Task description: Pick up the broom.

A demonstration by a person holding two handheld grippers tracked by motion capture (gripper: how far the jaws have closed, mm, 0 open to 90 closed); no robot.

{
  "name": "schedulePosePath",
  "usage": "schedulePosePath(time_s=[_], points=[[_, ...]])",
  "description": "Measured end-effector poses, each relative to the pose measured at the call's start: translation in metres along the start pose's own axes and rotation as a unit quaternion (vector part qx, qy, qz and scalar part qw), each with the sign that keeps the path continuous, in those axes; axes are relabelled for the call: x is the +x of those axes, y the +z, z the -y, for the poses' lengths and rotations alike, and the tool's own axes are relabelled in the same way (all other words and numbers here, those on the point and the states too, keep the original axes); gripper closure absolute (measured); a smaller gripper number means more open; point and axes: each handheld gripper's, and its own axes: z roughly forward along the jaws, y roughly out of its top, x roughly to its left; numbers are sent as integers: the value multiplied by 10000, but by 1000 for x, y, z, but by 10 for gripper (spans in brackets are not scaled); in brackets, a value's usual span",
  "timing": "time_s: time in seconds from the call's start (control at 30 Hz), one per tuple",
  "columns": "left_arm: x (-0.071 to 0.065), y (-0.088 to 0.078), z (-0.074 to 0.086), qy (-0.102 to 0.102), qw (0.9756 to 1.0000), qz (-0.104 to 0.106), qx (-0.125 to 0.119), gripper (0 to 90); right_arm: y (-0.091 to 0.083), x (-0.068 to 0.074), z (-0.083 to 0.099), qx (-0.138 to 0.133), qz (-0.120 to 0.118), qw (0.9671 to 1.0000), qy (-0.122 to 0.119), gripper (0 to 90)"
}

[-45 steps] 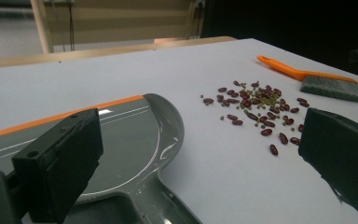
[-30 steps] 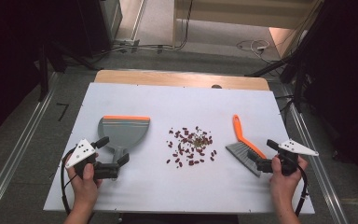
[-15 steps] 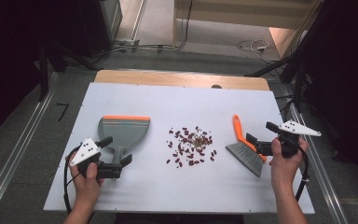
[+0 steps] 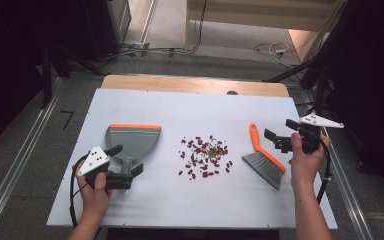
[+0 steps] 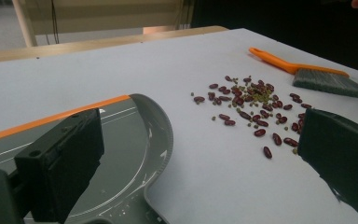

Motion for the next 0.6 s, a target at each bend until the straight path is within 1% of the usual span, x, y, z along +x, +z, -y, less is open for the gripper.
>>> schedulePosePath(time_s=[0.07, 0.1, 0.13, 0.2, 0.23, 0.27, 0.3, 0.33, 0.4, 0.43, 0.47, 0.5, 0.53, 0.57, 0.6], points=[[-2, 1, 0, 10, 10000, 34, 7, 11, 7, -3, -3, 134, -42, 9999, -48, 0], [-4, 1, 1, 7, 10000, 60, 13, 10, 14, -4, -2, 307, -63, 9995, -48, 20], [-6, 2, 1, 29, 9999, 106, 25, 10, 18, -5, -1, 388, -36, 9992, 4, 38], [-8, 2, 1, 51, 9999, 130, 54, 10, 24, -6, 1, 538, -103, 9985, 44, 38], [-8, 2, 2, 58, 9999, 138, 76, 10, 29, -5, 2, 671, -81, 9977, 59, 46], [-9, 2, 2, 52, 9998, 153, 70, 11, 32, -5, 2, 755, -57, 9971, 59, 79], [-9, 3, 3, 66, 9998, 163, 78, 10, 37, -4, 3, 850, 66, 9963, 41, 142], [-9, 3, 3, 66, 9998, 163, 78, 10, 40, -3, 4, 904, 117, 9958, 82, 192], [-10, 3, 3, 105, 9997, 181, 125, 11, 44, -3, 5, 991, 70, 9948, 238, 302], [-10, 3, 3, 98, 9997, 182, 121, 10, 47, -3, 6, 1079, 109, 9935, 351, 337], [-10, 3, 3, 97, 9997, 179, 127, 10, 49, -2, 7, 1160, 208, 9923, 370, 370], [-10, 3, 3, 97, 9997, 188, 122, 11, 51, -1, 8, 1260, 309, 9910, 318, 399], [-10, 3, 3, 102, 9997, 188, 124, 11, 53, 1, 10, 1412, 408, 9889, 229, 407], [-10, 3, 3, 106, 9997, 187, 130, 11, 55, 2, 11, 1545, 472, 9867, 179, 430], [-10, 3, 3, 106, 9997, 187, 130, 10, 56, 2, 12, 1605, 489, 9857, 173, 467]])
